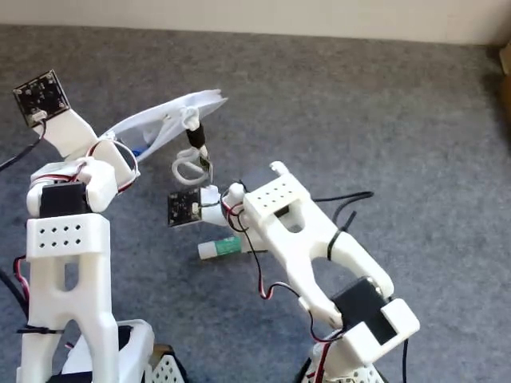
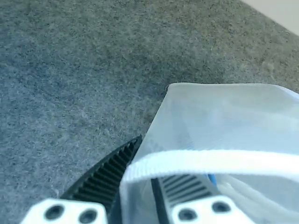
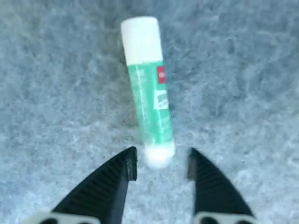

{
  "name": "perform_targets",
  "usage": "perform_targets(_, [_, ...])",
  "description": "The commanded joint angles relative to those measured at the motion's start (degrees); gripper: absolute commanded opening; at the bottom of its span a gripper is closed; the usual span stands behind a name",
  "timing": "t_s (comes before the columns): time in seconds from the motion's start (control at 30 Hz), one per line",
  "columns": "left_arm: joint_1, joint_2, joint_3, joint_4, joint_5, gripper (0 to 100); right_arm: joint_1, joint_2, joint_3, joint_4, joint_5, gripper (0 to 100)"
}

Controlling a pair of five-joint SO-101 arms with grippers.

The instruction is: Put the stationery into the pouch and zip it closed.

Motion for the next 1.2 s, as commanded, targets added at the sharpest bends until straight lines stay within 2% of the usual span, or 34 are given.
perform_targets(0.0, [-1.4, -0.2, -0.8, -0.7, 0.7, 1, 0.5, -4.3, 1.1, 1.1, 1.1, 20.2])
perform_targets(0.33, [-1.4, -0.2, -0.8, -0.7, 0.6, 1, -3.7, -3.8, 2.2, 0.4, 1.1, 20.2])
perform_targets(0.73, [-1.5, -0.2, -0.8, -0.7, 0.6, 1, -8.3, -3.8, 11.0, -19.3, 0.9, 20.2])
perform_targets(1.17, [-1.5, -0.2, -0.8, -0.7, 0.6, 1, -12.4, -3.6, 12.4, -22.4, 0.6, 20.2])
